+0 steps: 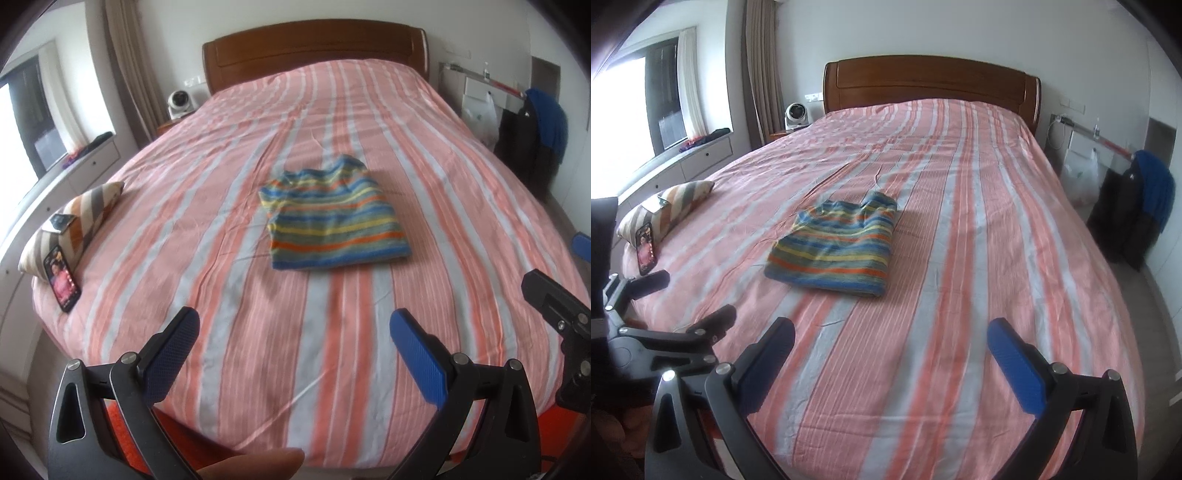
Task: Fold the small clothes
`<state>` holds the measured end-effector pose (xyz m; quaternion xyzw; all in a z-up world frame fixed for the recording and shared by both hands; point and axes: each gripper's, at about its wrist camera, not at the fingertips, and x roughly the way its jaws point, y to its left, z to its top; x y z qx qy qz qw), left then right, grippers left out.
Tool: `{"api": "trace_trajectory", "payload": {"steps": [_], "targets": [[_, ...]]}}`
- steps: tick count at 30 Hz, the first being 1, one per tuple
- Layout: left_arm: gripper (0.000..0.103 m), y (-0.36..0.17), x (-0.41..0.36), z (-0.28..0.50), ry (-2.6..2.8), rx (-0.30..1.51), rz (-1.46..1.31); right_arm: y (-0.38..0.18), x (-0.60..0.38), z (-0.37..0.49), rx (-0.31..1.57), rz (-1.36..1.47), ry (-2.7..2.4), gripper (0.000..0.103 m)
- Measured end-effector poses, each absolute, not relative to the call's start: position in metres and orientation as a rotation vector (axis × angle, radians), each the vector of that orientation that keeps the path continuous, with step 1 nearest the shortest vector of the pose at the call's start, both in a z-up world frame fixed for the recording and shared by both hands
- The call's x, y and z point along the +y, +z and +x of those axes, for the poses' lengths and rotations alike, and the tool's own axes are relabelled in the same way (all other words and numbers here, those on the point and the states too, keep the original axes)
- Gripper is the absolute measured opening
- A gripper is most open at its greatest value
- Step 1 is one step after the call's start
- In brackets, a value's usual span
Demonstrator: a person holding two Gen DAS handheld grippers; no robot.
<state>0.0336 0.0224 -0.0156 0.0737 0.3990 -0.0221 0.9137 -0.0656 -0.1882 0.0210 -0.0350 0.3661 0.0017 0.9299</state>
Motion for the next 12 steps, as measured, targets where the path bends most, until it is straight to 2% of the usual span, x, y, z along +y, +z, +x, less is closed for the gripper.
{"api": "trace_trajectory", "payload": {"steps": [12], "targets": [[0.103,-0.0192,0.0257,0.0346,-0.030,0.816,0.126,0.0174,-0.1865,-0.0630,0.762,-0.067,0.003,0.103]]}}
